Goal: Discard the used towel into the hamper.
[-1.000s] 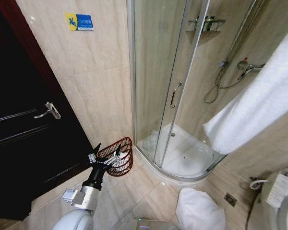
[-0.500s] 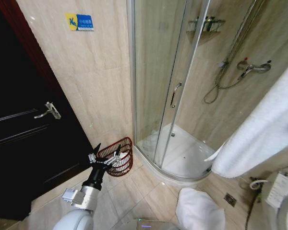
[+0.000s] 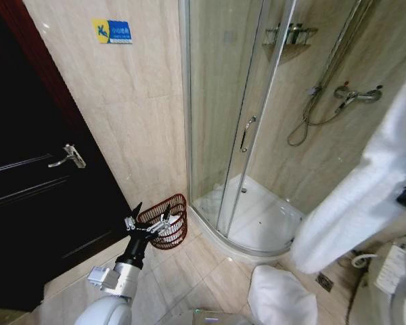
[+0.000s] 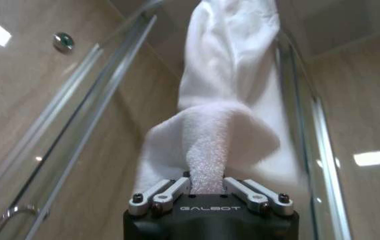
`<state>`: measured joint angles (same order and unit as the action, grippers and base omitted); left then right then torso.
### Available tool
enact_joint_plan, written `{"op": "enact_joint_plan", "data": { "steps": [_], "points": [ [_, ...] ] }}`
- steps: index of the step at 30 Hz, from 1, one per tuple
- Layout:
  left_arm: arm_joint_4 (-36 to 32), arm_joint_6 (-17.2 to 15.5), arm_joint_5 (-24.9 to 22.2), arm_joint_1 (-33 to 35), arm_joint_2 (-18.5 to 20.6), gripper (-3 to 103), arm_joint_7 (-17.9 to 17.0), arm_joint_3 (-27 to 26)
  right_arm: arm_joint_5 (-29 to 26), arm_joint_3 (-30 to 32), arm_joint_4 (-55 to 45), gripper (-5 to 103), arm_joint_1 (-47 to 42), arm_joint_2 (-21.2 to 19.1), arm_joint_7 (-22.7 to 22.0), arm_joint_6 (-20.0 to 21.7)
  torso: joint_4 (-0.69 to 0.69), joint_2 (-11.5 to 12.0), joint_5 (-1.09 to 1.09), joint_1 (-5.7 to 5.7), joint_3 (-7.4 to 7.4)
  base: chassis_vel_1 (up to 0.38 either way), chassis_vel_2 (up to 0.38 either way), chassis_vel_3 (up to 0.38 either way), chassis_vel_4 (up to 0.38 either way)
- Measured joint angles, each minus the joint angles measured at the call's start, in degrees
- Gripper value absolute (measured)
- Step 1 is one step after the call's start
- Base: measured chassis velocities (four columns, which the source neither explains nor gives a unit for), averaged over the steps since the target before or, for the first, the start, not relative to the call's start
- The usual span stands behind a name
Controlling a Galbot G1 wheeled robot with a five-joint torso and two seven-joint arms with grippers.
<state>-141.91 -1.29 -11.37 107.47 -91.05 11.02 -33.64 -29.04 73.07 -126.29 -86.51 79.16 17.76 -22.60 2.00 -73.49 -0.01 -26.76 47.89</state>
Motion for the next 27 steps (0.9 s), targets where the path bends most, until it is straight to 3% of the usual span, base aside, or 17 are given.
{"op": "enact_joint_plan", "data": {
  "steps": [7,11,16,18,21,27],
  "points": [
    [0.0,0.0,0.0,0.0,0.0,100,0.0,0.0,2.1,-0.9,-0.2,9,-0.5,2.2,-0.5,-2.8,0.01,0.0,0.03,0.00,0.01,0.000,0.000,0.000,0.000],
    [0.0,0.0,0.0,0.0,0.0,100,0.0,0.0,9.8,1.8,-5.8,9,0.8,1.6,-7.4,-3.3,0.00,0.0,-0.01,-0.01,0.01,0.000,0.000,0.000,0.000],
    [0.0,0.0,0.0,0.0,0.0,100,0.0,0.0,13.2,4.6,-7.0,9,3.0,-0.9,-10.9,-3.2,-0.01,0.0,0.10,-0.01,0.01,0.000,0.000,0.000,0.000],
    [0.0,0.0,0.0,0.0,0.0,100,0.0,0.0,12.5,6.3,-8.4,9,4.0,-3.6,-11.8,-2.9,0.00,0.0,-0.09,-0.01,0.00,0.000,0.000,0.000,0.000],
    [0.0,0.0,0.0,0.0,0.0,100,0.0,0.0,9.1,8.8,-9.5,9,4.8,-8.0,-11.7,-2.9,0.01,0.0,0.05,-0.01,0.01,0.000,0.000,0.000,0.000],
    [0.0,0.0,0.0,0.0,0.0,100,0.0,0.0,0.0,9.7,-13.3,9,3.5,-9.9,-11.5,-0.1,0.00,0.0,0.02,-0.01,0.00,0.000,0.000,0.000,0.000]
  ]
}}
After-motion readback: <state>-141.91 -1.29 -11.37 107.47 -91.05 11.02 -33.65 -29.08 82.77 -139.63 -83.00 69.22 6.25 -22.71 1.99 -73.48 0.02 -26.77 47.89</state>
